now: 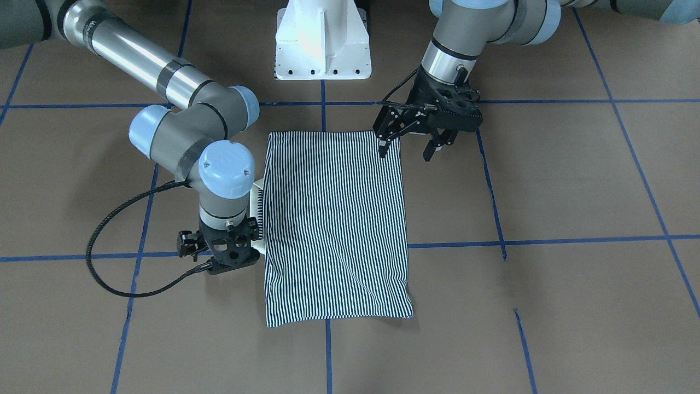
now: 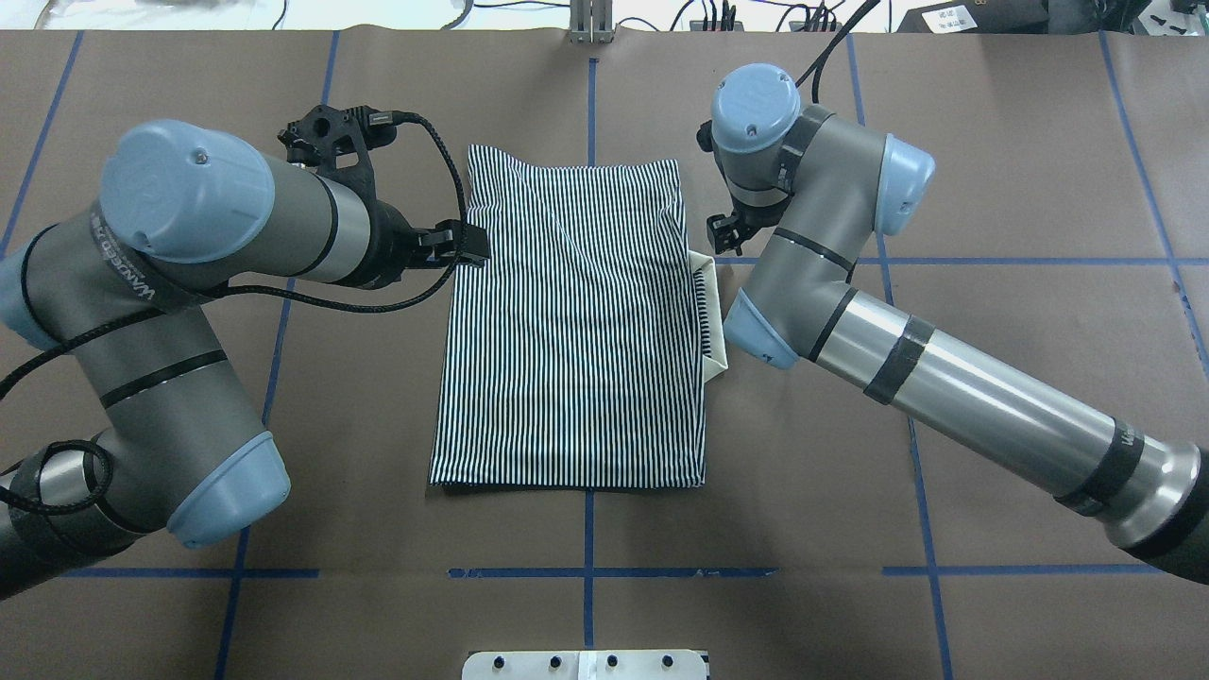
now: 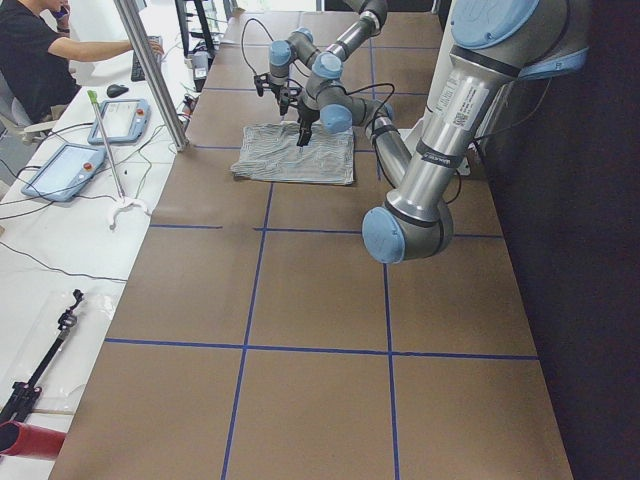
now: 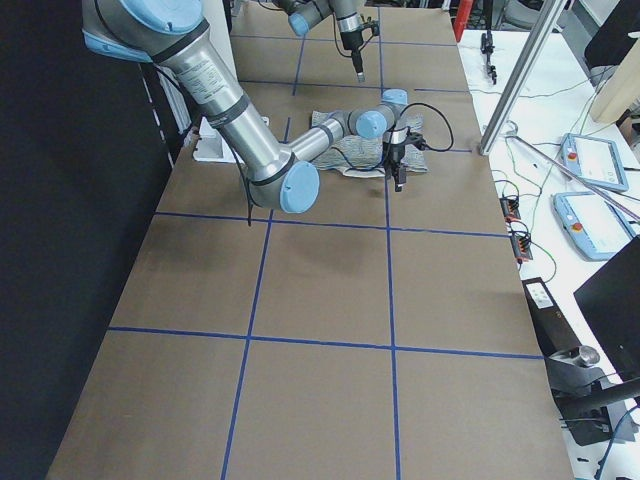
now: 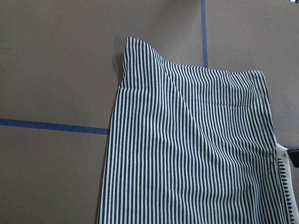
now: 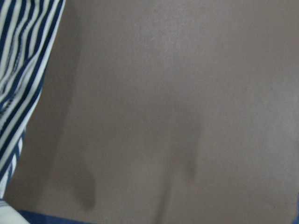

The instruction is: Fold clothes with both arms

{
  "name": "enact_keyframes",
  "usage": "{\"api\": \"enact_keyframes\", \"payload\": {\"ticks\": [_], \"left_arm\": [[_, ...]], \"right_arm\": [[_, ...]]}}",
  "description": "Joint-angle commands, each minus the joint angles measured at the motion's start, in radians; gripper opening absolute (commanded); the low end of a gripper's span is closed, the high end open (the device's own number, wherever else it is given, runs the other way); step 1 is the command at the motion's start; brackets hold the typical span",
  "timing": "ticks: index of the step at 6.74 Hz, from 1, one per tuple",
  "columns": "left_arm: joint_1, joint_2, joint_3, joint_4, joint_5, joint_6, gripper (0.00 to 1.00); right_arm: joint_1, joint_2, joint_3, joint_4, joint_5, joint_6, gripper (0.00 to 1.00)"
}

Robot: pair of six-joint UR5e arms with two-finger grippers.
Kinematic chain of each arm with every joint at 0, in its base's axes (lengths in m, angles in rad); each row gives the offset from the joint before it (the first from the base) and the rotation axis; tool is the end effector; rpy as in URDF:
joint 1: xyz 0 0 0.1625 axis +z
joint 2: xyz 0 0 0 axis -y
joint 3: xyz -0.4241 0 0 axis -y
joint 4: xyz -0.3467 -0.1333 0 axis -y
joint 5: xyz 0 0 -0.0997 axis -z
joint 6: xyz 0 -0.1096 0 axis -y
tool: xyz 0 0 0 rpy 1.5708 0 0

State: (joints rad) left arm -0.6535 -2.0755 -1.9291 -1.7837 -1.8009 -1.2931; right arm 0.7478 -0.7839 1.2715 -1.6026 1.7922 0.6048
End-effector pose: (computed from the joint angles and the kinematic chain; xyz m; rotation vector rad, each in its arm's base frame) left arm 0.3881 -0.4336 0.2332 0.2959 1.0516 -0.2140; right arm -0.4706 -0.5855 0.3516 0.2012 -0.4630 -0.2640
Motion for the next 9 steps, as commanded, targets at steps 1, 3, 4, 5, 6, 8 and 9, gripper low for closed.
{"api": "enact_keyframes", "payload": {"ticks": [1, 3, 4, 5, 6, 8, 9], "left_arm": [[-0.003, 0.008, -0.002, 0.000, -0.030, 0.000, 1.00], [0.029, 0.070, -0.005, 0.001, -0.051, -0.184, 1.00], [0.102, 0.089, -0.002, 0.007, -0.025, -0.333, 1.00], [0.224, 0.083, 0.007, 0.082, 0.059, -0.438, 1.00], [0.298, 0.059, 0.025, 0.146, 0.134, -0.518, 1.00], [0.348, 0.045, 0.070, 0.210, 0.175, -0.603, 1.00], [0.348, 0.028, 0.108, 0.210, 0.184, -0.603, 1.00]], "right_arm": [[0.033, 0.055, 0.008, 0.001, 0.044, 0.006, 1.00], [0.025, -0.035, 0.202, 0.003, 0.156, 0.126, 1.00], [0.004, -0.072, 0.280, 0.003, 0.180, 0.200, 1.00], [-0.013, -0.086, 0.329, 0.003, 0.185, 0.260, 1.00], [-0.022, -0.089, 0.344, 0.004, 0.187, 0.297, 1.00], [-0.024, -0.101, 0.345, 0.004, 0.187, 0.299, 1.00], [-0.024, -0.101, 0.345, 0.004, 0.187, 0.300, 1.00]]}}
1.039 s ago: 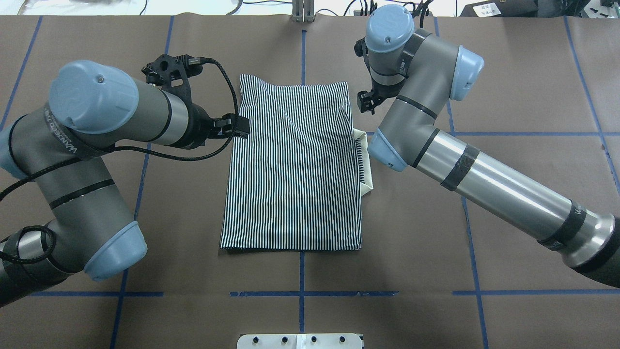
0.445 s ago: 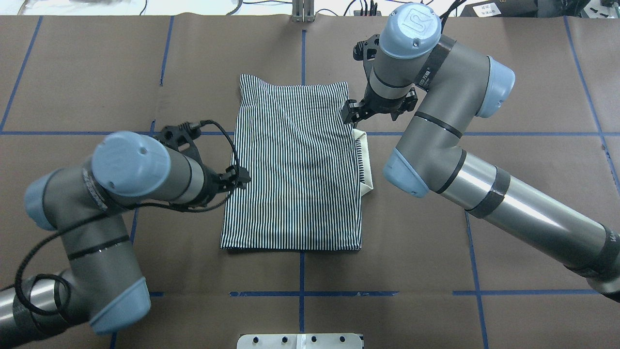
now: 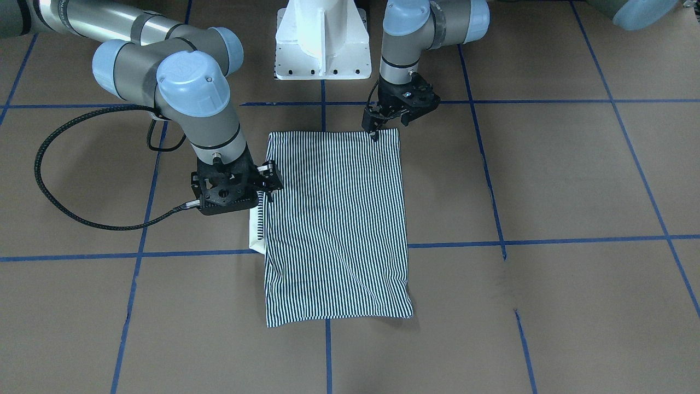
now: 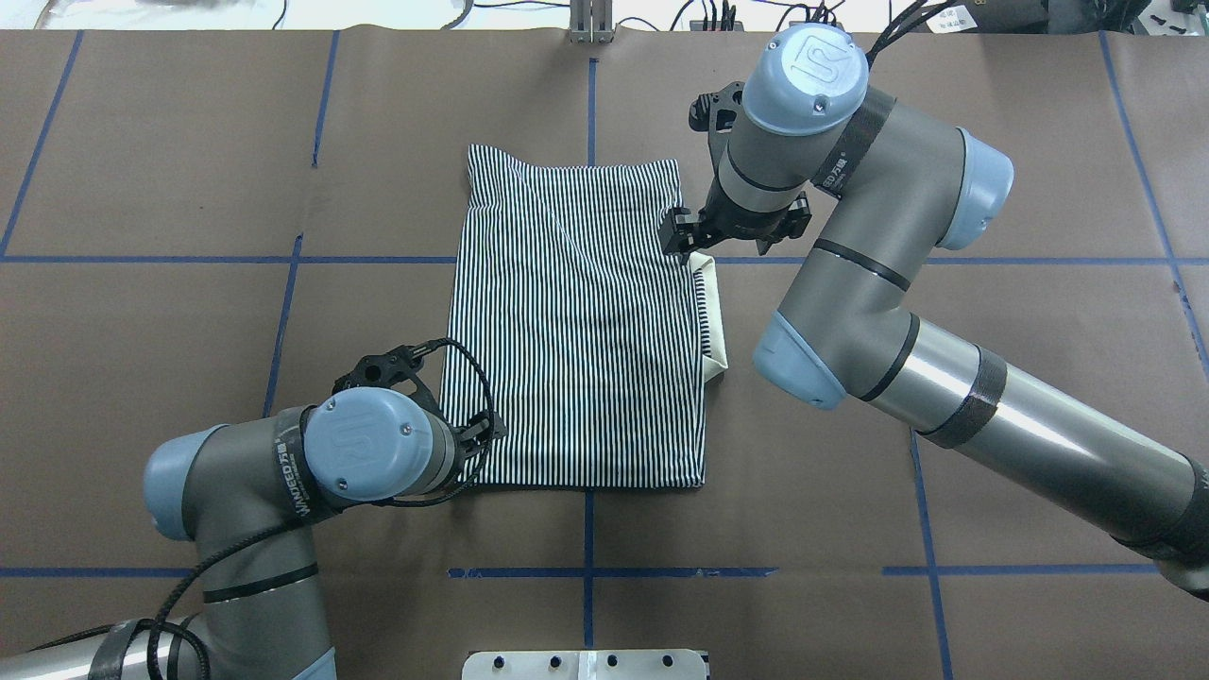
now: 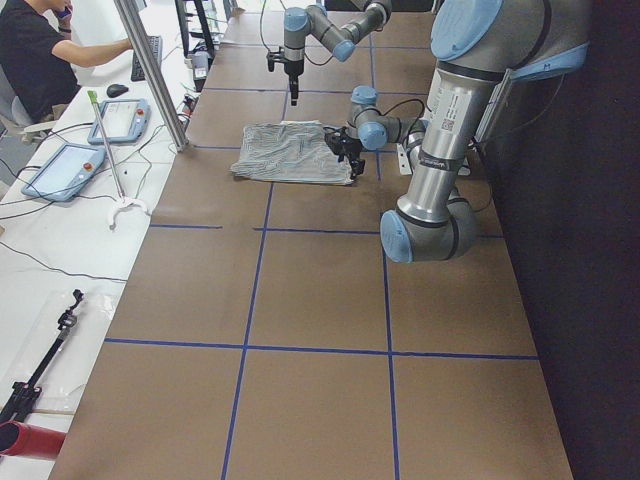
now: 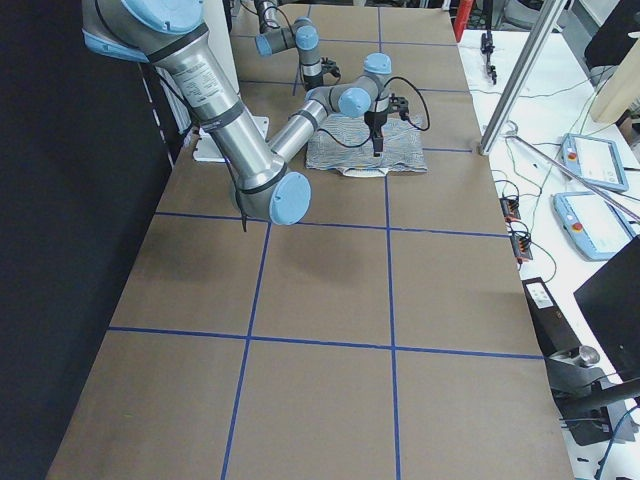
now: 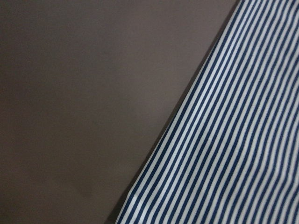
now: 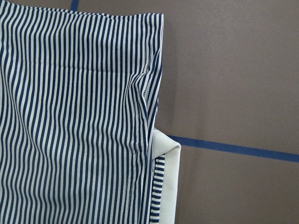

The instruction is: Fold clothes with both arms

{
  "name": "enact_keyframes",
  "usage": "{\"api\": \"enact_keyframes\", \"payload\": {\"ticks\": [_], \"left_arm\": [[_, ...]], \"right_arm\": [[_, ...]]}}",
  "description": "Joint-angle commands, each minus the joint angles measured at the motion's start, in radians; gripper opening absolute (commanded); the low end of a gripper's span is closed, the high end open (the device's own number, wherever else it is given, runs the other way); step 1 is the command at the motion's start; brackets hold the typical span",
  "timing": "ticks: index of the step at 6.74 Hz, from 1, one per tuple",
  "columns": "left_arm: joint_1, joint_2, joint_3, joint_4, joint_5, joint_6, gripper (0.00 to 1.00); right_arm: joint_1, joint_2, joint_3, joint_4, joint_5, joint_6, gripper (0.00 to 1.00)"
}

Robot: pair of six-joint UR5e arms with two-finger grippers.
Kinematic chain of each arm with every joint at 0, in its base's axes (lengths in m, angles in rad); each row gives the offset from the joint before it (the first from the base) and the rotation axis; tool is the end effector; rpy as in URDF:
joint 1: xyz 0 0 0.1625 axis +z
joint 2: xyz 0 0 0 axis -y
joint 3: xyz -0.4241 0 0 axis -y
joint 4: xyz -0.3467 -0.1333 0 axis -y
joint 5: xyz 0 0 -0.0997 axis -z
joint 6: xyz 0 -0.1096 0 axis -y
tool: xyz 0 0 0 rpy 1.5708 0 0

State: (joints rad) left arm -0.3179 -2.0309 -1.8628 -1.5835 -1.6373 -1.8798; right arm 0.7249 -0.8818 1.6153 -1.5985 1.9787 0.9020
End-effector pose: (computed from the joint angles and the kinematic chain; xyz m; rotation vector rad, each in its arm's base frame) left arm 0.5202 -0.3039 0.3155 -0.0607 0.7759 -0.5701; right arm -0.4407 -0.5104 0.2697 0.1469 -0.7839 -0.0908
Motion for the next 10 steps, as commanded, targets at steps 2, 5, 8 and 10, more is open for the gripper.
{"api": "enact_keyframes", "payload": {"ticks": [2, 5, 8, 10], "left_arm": [[0.010, -0.011, 0.045, 0.011, 0.031, -0.016, 0.98], [0.011, -0.008, 0.045, 0.011, 0.031, -0.016, 0.70], [0.014, -0.003, 0.037, 0.020, 0.033, -0.012, 0.00], [0.020, -0.020, 0.022, 0.069, 0.030, 0.002, 0.00]], "right_arm": [[-0.001, -0.003, 0.002, 0.000, 0.000, 0.003, 1.00], [-0.002, -0.008, 0.005, 0.000, 0.000, 0.000, 1.00], [-0.001, -0.011, 0.003, 0.000, 0.000, -0.003, 1.00], [-0.002, -0.016, 0.005, 0.000, 0.000, -0.003, 1.00]]}}
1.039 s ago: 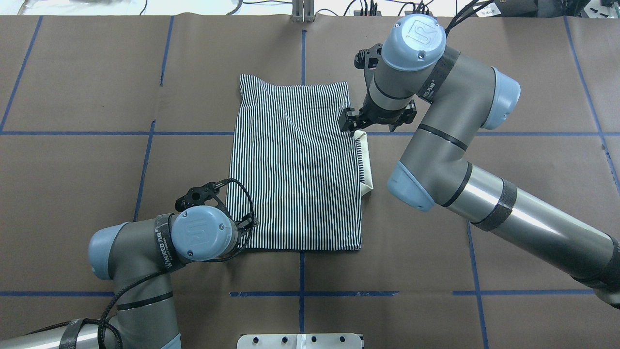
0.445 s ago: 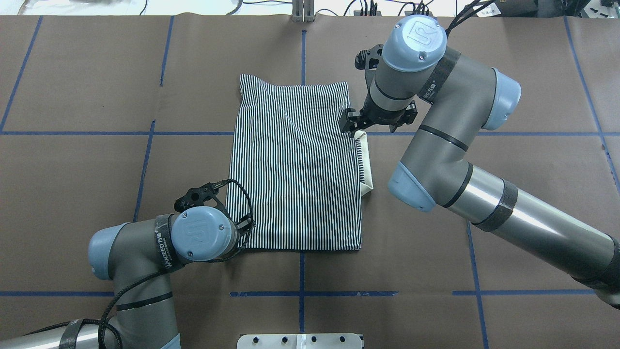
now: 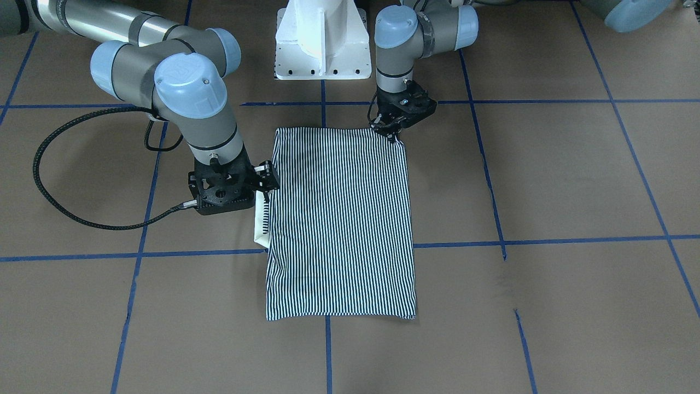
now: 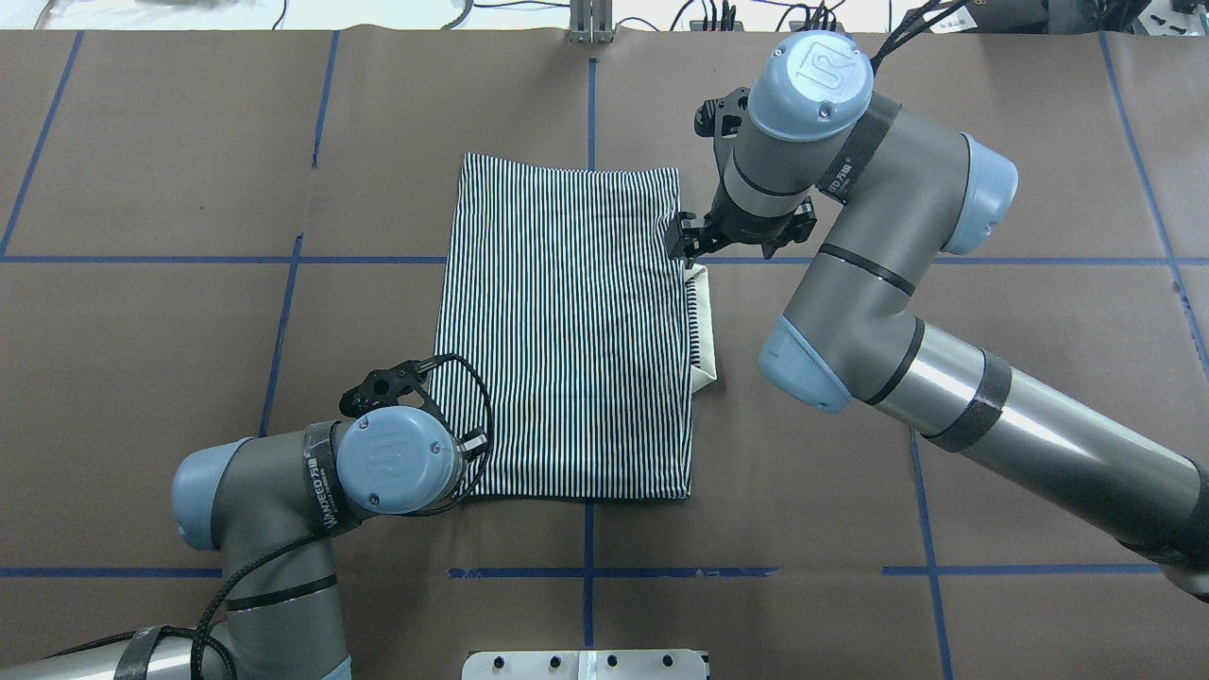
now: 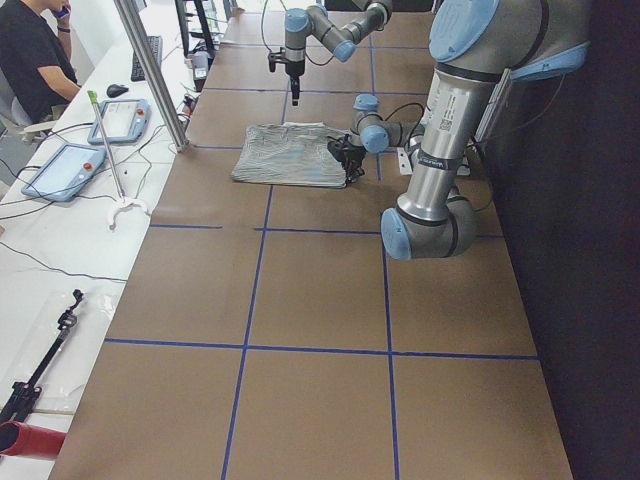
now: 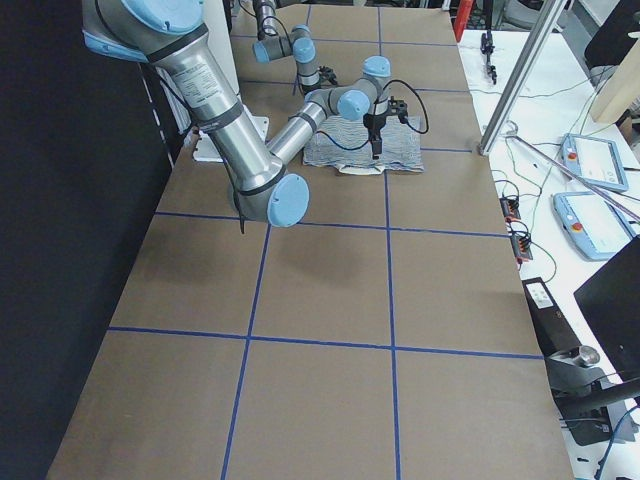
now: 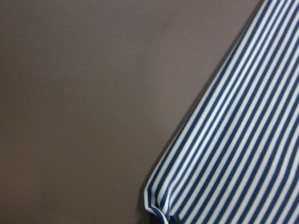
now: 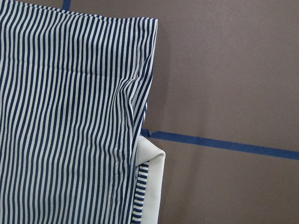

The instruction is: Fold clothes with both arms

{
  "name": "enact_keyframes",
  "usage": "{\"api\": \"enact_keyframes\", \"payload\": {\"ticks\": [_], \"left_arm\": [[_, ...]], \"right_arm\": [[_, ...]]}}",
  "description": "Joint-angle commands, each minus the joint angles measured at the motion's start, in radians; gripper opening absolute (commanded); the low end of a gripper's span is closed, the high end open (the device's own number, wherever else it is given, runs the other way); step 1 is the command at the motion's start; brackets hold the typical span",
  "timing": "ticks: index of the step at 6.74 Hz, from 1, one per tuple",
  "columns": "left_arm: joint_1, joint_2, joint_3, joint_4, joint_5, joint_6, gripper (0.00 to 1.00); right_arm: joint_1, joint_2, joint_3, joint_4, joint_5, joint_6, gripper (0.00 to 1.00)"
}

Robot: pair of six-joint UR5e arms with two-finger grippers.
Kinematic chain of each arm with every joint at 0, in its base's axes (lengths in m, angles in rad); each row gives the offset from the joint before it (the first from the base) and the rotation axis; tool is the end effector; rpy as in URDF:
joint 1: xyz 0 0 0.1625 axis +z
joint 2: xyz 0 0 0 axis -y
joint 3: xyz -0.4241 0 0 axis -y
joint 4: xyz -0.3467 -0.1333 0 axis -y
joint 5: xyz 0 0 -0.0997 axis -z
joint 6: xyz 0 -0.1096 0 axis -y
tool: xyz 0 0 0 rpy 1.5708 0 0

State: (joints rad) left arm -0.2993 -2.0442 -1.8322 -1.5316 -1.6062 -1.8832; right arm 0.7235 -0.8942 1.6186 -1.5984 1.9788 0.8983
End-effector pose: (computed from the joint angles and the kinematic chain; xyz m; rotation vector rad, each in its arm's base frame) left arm 0.5326 -0.2998 0.3277 -0.0391 0.7054 -0.5742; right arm -0.4399 -0.5084 0.2766 0.1417 -0.7774 -0.0938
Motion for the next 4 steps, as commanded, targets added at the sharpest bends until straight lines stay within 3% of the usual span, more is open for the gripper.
{"api": "enact_keyframes", "payload": {"ticks": [1, 3, 4], "left_arm": [[0.002, -0.007, -0.015, 0.016, -0.003, 0.010, 0.00], [-0.001, 0.002, -0.053, 0.018, -0.006, 0.079, 0.00], [-0.003, 0.002, -0.053, 0.018, -0.008, 0.141, 0.00]], "right_arm": [[-0.001, -0.008, 0.003, 0.002, 0.000, 0.004, 1.00], [-0.028, -0.018, 0.030, 0.000, 0.000, 0.061, 1.00], [-0.086, -0.067, 0.106, 0.008, -0.002, 0.209, 1.00]]}}
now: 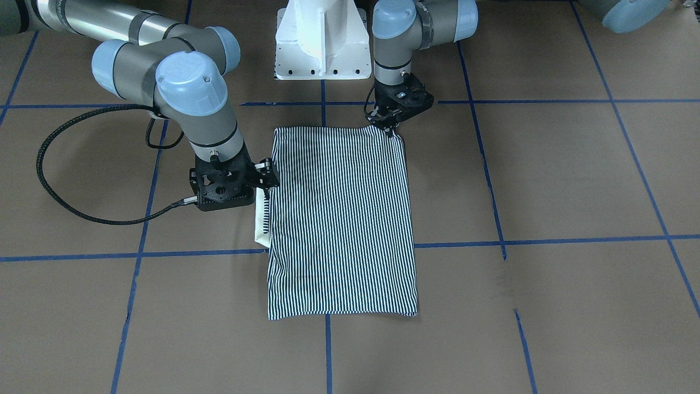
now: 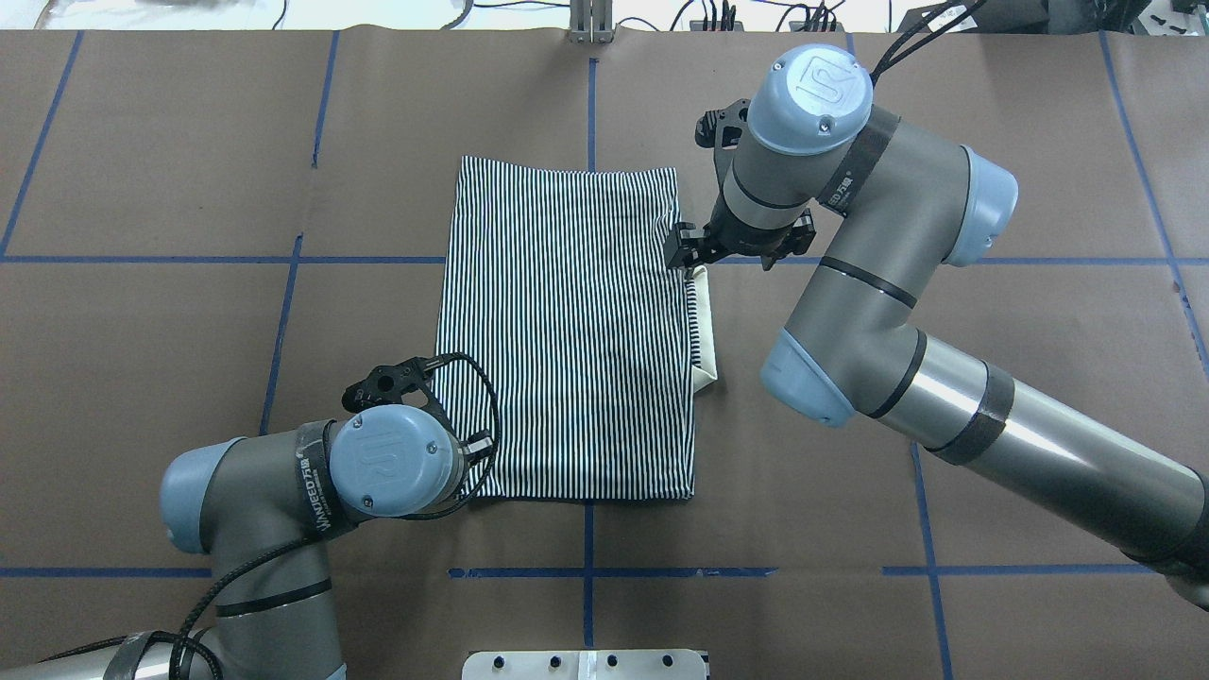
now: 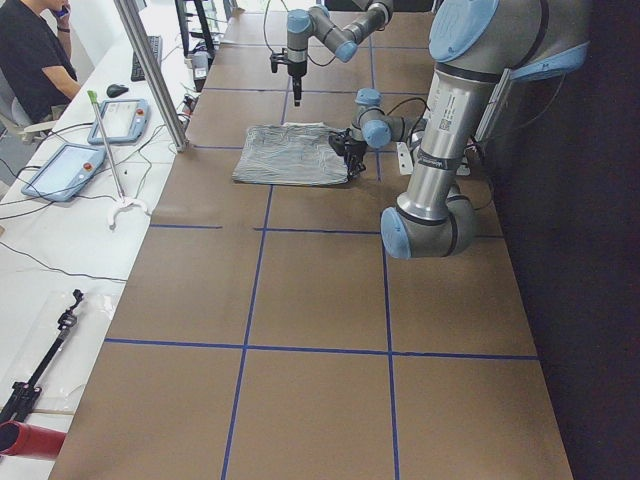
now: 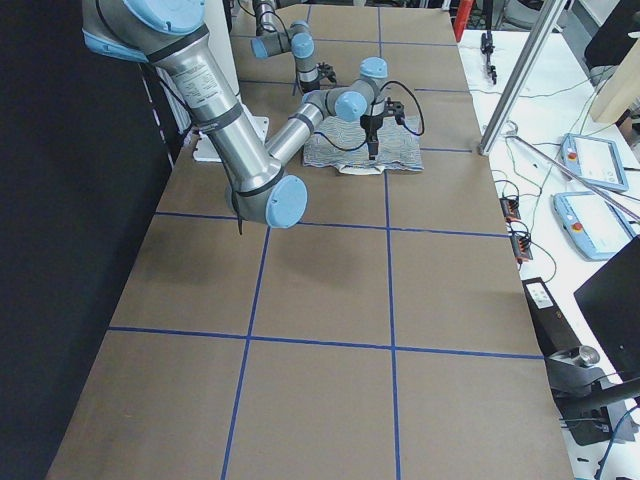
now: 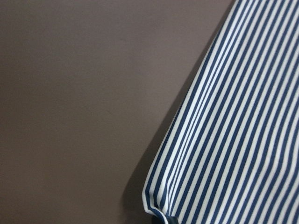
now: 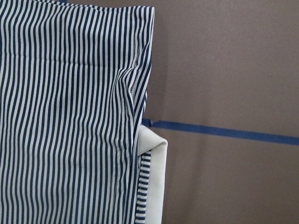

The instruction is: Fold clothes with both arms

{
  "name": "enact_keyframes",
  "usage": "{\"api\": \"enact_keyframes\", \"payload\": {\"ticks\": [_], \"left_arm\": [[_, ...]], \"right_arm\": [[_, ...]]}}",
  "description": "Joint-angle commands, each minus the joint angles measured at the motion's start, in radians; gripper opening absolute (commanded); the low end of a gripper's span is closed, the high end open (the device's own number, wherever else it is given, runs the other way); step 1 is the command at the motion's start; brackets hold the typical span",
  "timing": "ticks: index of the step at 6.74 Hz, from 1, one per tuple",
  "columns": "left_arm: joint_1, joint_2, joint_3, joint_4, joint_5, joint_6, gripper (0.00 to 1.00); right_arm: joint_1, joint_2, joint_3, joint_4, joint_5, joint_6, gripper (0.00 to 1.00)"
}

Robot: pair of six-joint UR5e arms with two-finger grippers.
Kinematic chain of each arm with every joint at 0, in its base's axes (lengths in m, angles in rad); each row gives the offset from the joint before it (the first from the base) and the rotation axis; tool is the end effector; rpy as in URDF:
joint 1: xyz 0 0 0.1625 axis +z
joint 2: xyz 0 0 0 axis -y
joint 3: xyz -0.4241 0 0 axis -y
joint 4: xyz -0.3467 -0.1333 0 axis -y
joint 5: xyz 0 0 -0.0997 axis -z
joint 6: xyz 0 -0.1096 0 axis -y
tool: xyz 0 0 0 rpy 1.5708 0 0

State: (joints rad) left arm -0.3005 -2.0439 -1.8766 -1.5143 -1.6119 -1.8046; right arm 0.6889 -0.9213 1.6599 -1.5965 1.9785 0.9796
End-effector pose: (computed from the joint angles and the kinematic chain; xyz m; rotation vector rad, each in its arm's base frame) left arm 0.5227 -0.2968 0.3127 -0.0154 0.7311 -0.4958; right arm -0.4478 -0.4851 0.2777 0.1067 -0.7961 -0.0529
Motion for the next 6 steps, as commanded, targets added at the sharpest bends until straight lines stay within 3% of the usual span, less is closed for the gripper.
{"api": "enact_keyframes", "payload": {"ticks": [1, 4, 6], "left_arm": [[-0.005, 0.001, -0.010, -0.001, -0.002, 0.065, 0.00], [-0.015, 0.004, -0.024, -0.003, -0.003, 0.067, 0.00], [-0.019, 0.004, -0.065, -0.003, -0.002, 0.070, 0.00]], "right_arm": [[-0.118, -0.057, 0.105, 0.066, -0.009, 0.377, 1.00], [-0.267, -0.047, 0.095, 0.096, -0.099, 0.948, 1.00], [-0.307, -0.042, 0.083, 0.092, -0.127, 1.181, 1.00]]}}
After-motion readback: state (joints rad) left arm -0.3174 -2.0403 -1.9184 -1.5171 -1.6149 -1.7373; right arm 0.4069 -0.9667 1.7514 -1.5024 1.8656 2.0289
